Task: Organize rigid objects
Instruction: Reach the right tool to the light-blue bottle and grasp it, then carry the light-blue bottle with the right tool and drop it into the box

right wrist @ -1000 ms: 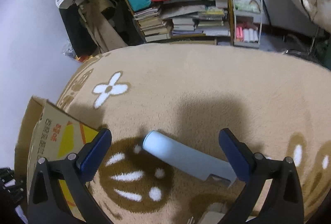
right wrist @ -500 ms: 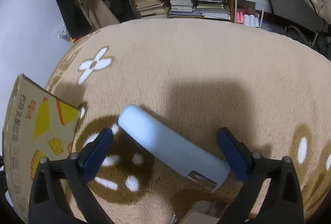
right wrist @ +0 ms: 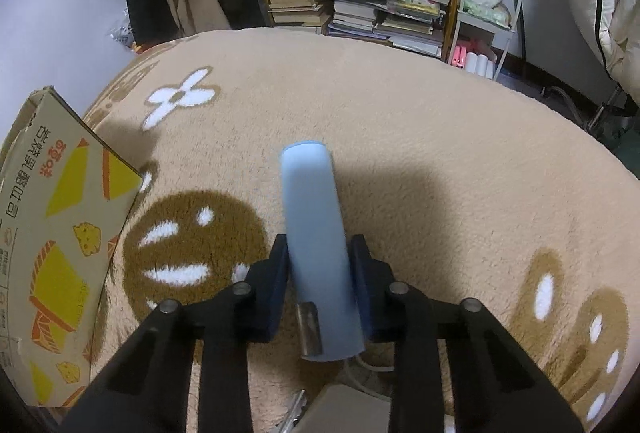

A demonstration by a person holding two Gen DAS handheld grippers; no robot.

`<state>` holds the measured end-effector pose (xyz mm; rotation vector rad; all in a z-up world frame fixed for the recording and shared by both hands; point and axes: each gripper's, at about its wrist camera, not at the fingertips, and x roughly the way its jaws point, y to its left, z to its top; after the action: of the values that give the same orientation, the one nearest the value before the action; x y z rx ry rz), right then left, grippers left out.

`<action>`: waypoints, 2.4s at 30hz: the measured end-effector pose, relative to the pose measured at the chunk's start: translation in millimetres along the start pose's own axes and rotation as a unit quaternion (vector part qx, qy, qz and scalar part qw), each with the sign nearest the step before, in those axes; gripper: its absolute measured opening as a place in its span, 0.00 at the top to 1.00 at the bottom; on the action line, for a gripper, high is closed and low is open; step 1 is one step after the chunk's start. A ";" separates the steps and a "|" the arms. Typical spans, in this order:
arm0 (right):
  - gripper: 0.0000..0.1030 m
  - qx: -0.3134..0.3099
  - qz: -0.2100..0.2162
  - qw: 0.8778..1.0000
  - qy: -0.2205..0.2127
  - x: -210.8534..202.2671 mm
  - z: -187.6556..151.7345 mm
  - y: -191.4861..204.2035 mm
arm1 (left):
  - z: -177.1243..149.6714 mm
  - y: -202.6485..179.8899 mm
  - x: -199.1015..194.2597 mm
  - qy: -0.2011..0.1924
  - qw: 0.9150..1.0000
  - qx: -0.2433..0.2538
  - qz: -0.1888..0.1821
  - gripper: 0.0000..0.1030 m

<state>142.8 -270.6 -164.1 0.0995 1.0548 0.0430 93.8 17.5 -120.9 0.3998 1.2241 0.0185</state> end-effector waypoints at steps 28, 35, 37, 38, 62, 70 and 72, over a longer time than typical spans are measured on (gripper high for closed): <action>0.72 0.024 0.052 0.989 -0.137 -113.0 28.4 91.3 | -0.1 -0.3 1.0 0.000 1.000 -0.001 -0.002 0.81; 0.72 -0.017 0.082 0.984 -0.155 -132.3 28.2 129.6 | -0.1 -0.2 0.9 0.000 1.000 -0.001 -0.002 0.81; 0.72 -0.027 0.090 0.984 -0.152 -132.0 26.7 140.7 | 0.0 -0.4 1.0 0.000 1.000 0.000 -0.002 0.81; 0.72 -0.031 0.094 0.984 -0.149 -131.2 25.4 144.6 | -0.1 -0.2 0.9 0.000 1.000 -0.001 -0.002 0.81; 0.72 -0.111 0.092 0.988 -0.056 -91.3 -16.8 203.6 | -1.3 1.0 -0.8 -0.001 1.000 -0.006 -0.004 0.81; 0.74 -0.128 0.090 0.986 -0.062 -96.3 -20.7 214.3 | -0.9 1.0 -0.2 0.000 1.000 -0.006 -0.005 0.81; 0.74 -0.121 0.090 0.986 -0.073 -105.2 -19.1 210.9 | -0.8 1.6 -0.1 0.000 1.000 -0.007 -0.007 0.82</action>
<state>77.0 -68.5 -60.7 -0.0227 0.8842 0.3213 93.3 19.2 -120.5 0.3790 1.2266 0.0159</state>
